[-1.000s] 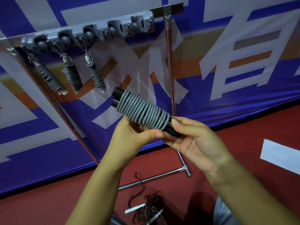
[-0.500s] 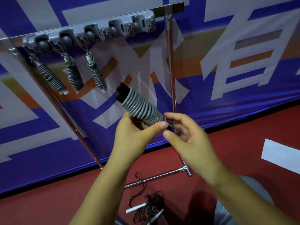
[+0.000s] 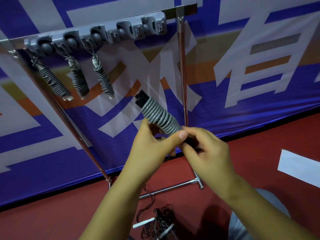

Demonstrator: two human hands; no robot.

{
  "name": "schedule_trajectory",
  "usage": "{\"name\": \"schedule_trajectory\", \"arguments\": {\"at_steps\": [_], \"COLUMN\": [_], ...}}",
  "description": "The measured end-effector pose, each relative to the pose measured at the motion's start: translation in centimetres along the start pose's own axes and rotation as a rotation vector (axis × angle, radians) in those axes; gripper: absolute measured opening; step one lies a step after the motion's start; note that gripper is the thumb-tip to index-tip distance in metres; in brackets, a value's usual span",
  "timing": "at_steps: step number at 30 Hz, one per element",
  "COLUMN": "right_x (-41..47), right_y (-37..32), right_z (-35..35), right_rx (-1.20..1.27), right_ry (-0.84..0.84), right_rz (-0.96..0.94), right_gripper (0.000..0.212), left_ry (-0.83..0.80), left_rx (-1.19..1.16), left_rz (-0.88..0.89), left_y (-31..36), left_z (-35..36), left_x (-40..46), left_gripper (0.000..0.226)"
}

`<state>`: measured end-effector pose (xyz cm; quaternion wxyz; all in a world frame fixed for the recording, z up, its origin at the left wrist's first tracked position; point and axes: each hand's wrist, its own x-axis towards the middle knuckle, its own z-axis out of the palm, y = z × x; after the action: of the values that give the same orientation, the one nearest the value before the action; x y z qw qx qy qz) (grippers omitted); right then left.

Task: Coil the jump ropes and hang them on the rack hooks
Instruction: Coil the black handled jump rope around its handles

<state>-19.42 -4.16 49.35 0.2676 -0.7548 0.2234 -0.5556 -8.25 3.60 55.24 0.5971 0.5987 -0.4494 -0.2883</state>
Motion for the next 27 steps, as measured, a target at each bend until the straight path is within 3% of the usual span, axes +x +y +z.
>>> {"name": "schedule_trajectory", "arguments": {"at_steps": [5,9,13,16,19,27], "right_x": [-0.2,-0.2,0.2,0.9,1.6,5.8], "right_y": [0.5,0.7,1.3,2.0,2.8,3.4], "right_z": [-0.3,-0.2,-0.3,-0.5,-0.2,-0.2], "right_rx": [0.094,0.107,0.149,0.219,0.219,0.314], "right_ry": [0.040,0.031,0.033,0.034,0.009,0.039], "right_rz": [0.039,0.021,0.107,0.262,0.324,0.381], "right_gripper": [0.034,0.038,0.039,0.045,0.034,0.036], "left_ry": [-0.226,-0.312,-0.372,-0.296,-0.215,-0.137], "left_rx": [-0.253,-0.252,-0.079,0.089,0.199,0.140], "left_rz": [-0.205,-0.329,-0.322,-0.237,-0.156,-0.137], "left_y": [-0.2,-0.9,-1.4,-1.8,-2.6,-5.8], "left_z": [-1.8,-2.6,-2.5,-2.3,-2.0,-2.8], "left_x": [0.1,0.6,0.6,0.8,1.3,2.7], "left_gripper": [0.032,0.022,0.021,0.010,0.009,0.023]}}
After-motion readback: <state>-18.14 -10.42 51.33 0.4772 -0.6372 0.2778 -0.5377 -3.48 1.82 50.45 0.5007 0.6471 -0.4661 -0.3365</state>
